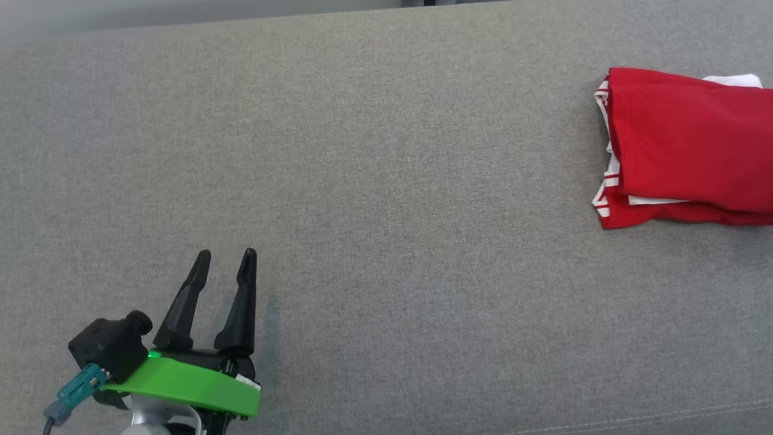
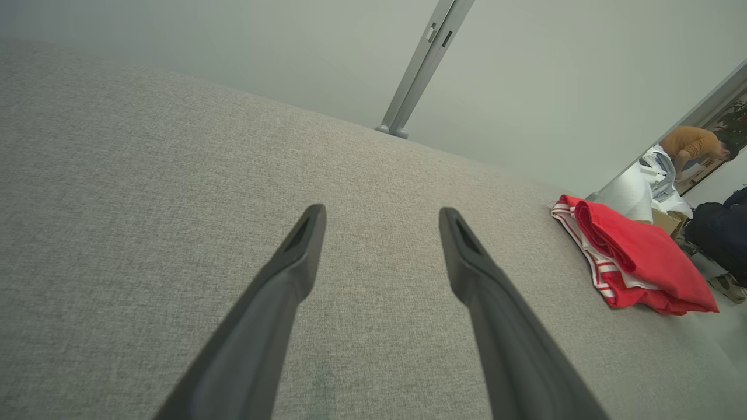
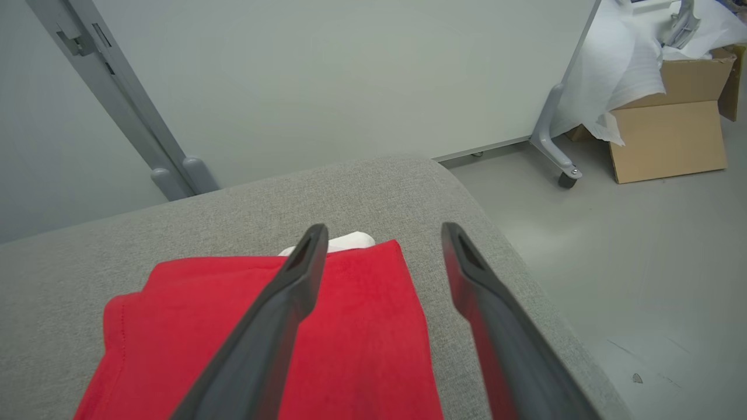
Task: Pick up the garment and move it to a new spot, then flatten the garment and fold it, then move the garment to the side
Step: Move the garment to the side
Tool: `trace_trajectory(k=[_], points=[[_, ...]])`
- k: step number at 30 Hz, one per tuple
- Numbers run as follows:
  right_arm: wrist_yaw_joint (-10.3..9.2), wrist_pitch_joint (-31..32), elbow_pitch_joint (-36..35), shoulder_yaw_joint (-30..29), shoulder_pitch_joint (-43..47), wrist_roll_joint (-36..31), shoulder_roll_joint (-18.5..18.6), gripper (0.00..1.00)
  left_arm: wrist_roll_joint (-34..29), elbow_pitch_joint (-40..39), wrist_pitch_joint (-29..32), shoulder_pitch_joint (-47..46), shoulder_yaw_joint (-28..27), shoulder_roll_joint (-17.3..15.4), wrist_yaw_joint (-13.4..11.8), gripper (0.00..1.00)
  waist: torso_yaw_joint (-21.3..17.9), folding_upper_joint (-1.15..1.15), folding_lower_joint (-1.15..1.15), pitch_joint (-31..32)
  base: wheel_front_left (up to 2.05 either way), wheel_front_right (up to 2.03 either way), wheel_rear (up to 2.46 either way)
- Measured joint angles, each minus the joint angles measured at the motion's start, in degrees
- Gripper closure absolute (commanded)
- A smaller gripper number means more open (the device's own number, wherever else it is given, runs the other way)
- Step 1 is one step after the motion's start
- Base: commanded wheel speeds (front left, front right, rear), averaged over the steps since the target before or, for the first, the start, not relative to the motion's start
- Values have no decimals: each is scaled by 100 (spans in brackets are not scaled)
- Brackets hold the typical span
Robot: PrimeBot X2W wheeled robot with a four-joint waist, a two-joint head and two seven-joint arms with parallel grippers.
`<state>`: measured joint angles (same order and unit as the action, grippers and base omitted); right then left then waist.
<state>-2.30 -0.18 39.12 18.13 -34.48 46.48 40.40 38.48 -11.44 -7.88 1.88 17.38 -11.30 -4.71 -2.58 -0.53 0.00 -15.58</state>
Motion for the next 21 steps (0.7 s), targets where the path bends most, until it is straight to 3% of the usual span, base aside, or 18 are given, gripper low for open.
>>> trace_trajectory(k=[6, 11, 15, 21], points=[[275, -322, -393, 166, -158, -127, -277, 0, 29, 245, -151, -89, -5, 201, 9, 0, -92, 0, 0, 285, 0, 0, 0], [381, -577, -583, 310, -146, -126, -661, 0, 83, 579, -288, -187, -82, 364, 5, 0, -134, 0, 0, 571, 0, 0, 0], [379, -811, -694, 467, -86, -226, -878, 0, 82, 847, -391, -190, -249, 519, -60, 0, -147, 0, 0, 813, 0, 0, 0], [285, -1096, -831, 688, 287, -413, -1316, 0, -303, 1235, -478, -191, -435, 456, -141, 0, -146, 0, 0, 1163, 0, 0, 0]])
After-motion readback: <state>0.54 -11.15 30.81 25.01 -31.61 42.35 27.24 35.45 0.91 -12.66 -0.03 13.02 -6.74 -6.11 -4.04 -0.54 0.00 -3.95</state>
